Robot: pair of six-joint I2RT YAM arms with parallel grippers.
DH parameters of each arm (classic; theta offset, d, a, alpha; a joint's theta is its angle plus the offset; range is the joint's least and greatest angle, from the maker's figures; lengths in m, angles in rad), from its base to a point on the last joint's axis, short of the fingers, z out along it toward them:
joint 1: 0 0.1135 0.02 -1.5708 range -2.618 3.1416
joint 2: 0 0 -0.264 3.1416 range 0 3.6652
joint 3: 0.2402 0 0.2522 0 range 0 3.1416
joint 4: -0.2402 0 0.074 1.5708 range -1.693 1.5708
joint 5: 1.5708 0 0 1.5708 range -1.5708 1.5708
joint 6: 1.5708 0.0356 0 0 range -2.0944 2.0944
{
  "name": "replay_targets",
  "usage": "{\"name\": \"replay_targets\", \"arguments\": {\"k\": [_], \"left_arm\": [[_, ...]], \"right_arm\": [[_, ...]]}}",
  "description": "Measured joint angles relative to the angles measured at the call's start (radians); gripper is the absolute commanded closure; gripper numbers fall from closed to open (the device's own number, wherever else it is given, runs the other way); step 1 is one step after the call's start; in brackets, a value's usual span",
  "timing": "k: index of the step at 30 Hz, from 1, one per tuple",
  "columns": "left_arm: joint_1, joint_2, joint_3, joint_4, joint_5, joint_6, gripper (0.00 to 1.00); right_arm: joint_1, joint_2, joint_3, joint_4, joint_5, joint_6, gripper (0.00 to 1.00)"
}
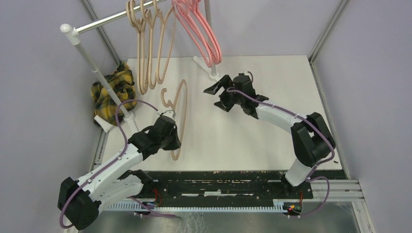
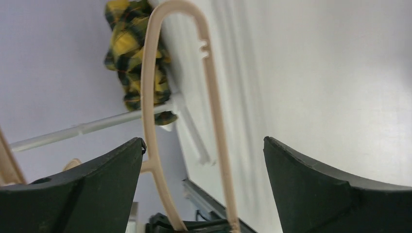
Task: Organize the hangers
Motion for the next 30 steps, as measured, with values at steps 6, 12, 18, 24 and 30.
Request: {"name": "replay_targets", "arguments": {"k": [6, 12, 18, 24, 30], "left_arm": [[0.0, -0.032, -0.018, -0.092, -0.097, -0.087, 0.97], [0.0, -0.036, 0.047, -0.242, -0.219, -0.142, 0.97], [0.0, -0.064, 0.165, -0.399, -0.332, -0.187, 0.97], [0.0, -0.076, 0.251, -0.551, -0.406, -0.232, 0.97], [0.0, -0.121, 0.248, -0.614, -0.398, -0.264, 0.97]], "right_arm": [[-0.024, -0.097, -0.001, -0.196, 0.078, -0.201, 0.0], [-0.022, -0.203, -0.005, -0.336, 0.161, -0.372, 0.0], [-0.023, -0.311, -0.055, -0.389, 0.216, -0.461, 0.0], [-0.033, -0.364, -0.112, -0.403, 0.217, -0.492, 0.0], [-0.058, -0.412, -0.158, -0.423, 0.211, -0.505, 0.0]]}}
